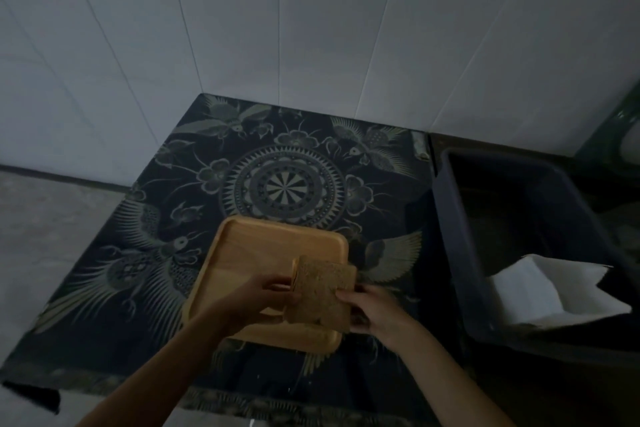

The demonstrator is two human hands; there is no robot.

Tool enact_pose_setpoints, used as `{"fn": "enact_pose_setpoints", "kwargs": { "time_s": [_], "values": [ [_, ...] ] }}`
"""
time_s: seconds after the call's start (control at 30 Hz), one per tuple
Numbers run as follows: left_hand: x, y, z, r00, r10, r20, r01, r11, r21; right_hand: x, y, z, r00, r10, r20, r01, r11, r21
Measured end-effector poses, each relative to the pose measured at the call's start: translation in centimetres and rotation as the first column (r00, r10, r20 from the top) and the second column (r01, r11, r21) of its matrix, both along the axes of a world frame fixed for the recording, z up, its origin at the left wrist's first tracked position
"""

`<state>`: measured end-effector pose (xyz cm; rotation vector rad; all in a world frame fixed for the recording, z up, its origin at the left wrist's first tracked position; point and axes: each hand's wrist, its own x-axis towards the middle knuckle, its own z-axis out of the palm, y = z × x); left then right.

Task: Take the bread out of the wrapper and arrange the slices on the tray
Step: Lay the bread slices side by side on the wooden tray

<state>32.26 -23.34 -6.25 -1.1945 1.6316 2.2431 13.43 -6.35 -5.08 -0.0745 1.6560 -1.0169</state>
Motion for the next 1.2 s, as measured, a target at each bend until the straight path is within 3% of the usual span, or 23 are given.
{"fn": "enact_pose_setpoints", "kwargs": {
  "time_s": [0.23,0.73,1.2],
  "values": [
    [0.5,-1.0,-3.7,0.994,-0.035,0.101,0.029,0.998,0.057,2.1,-0.7,-3.4,0.998,-0.064,-0.010,0.064,0.996,0.069],
    [-0.2,-0.1,-5.8,0.984,-0.028,0.178,0.033,0.999,-0.027,1.8,-0.5,-5.8,0.997,-0.059,-0.043,0.060,0.997,0.037],
    [-0.6,2.7,-4.4,0.977,0.041,0.207,0.027,0.948,-0.318,0.9,1.3,-5.8,0.995,-0.089,0.047,0.092,0.994,-0.067]
  ]
}}
